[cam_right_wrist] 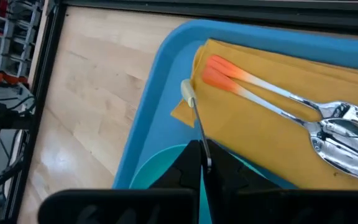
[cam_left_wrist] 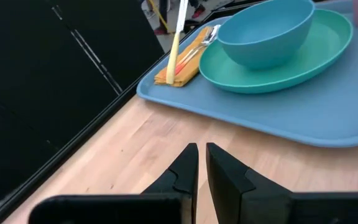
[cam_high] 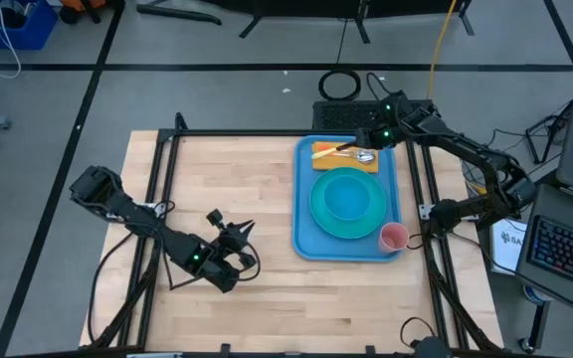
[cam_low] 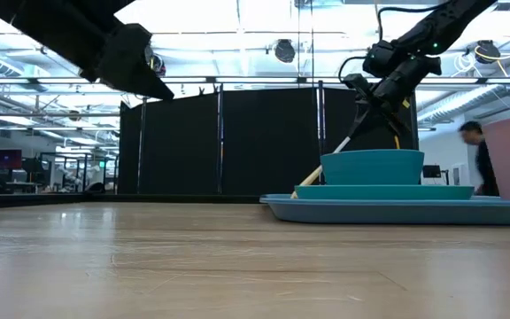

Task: Set up tray
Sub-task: Put the yellow table knife to the right of the orange spoon on the yellow table napkin on the blue serving tray

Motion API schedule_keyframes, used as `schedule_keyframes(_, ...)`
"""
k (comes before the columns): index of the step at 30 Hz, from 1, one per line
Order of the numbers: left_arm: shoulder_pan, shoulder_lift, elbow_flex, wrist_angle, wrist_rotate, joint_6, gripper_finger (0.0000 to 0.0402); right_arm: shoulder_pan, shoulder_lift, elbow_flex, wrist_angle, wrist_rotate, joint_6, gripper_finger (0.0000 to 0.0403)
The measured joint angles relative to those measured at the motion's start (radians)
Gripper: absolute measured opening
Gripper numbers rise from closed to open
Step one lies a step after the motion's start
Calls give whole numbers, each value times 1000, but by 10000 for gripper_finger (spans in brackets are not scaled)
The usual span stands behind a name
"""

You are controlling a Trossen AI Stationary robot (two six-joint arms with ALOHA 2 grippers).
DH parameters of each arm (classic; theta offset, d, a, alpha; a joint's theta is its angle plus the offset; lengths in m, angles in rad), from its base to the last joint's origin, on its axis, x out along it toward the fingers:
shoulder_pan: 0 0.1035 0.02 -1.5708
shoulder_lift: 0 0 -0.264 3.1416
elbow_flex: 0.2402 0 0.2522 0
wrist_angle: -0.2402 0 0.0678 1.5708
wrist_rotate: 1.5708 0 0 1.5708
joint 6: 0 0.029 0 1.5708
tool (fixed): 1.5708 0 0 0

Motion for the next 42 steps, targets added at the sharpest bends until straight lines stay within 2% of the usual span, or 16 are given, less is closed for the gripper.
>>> schedule_keyframes(9,12,0,-60,21,-33,-83,37,-19,-1,-3,-20,-10,17,0)
schedule_keyframes(17,12,0,-60,34,-36,-77,37,-23,-24,-3,4,-57,41,0)
schedule_keyframes(26,12,0,-60,39,-36,-74,37,-46,-56,-6,-72,-23,28,0)
schedule_keyframes(36,12,0,-60,40,-35,-75,37,-64,-56,-99,-7,-39,55,0)
schedule_keyframes(42,12,0,-60,40,-34,-76,37,-100,-56,-127,-1,-83,72,0)
